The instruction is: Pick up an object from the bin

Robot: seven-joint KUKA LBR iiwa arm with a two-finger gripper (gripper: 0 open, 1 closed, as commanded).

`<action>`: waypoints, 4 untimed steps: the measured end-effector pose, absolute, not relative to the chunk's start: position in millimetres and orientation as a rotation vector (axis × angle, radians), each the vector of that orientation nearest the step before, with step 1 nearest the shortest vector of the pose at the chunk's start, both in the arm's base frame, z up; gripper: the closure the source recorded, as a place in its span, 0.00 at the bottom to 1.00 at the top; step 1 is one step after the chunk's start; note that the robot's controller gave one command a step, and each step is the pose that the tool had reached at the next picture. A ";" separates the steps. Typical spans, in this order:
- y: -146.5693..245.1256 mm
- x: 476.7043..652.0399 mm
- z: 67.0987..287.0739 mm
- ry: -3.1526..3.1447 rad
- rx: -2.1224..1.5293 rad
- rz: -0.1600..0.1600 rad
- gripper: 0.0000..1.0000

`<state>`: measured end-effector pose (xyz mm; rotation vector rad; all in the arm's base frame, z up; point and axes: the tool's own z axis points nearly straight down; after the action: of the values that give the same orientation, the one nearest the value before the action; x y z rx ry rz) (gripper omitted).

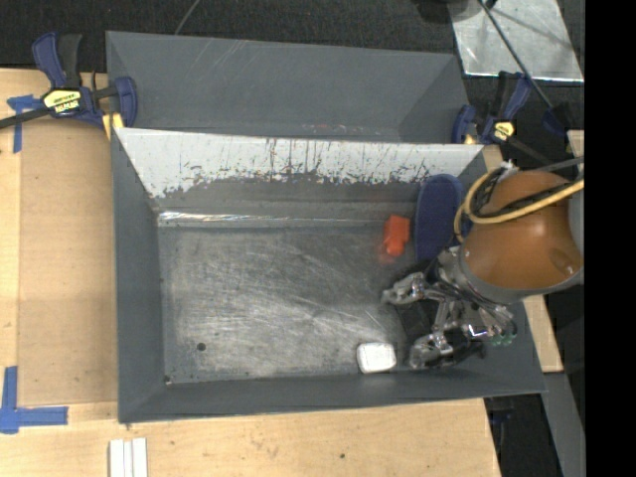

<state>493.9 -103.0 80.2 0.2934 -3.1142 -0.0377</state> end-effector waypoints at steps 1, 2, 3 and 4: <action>-87.6 514.7 93.0 -3.120 -0.307 -0.010 0.00; -98.8 519.5 87.1 -3.141 -0.080 -0.024 0.00; -99.8 516.4 86.5 -3.122 0.211 -0.029 0.00; -96.7 506.1 87.5 -3.049 0.672 -0.055 0.00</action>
Offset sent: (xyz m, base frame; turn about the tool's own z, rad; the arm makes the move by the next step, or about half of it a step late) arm 0.0218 0.0106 0.0146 0.3916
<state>506.1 -96.7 87.5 0.6720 -3.0485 -0.0553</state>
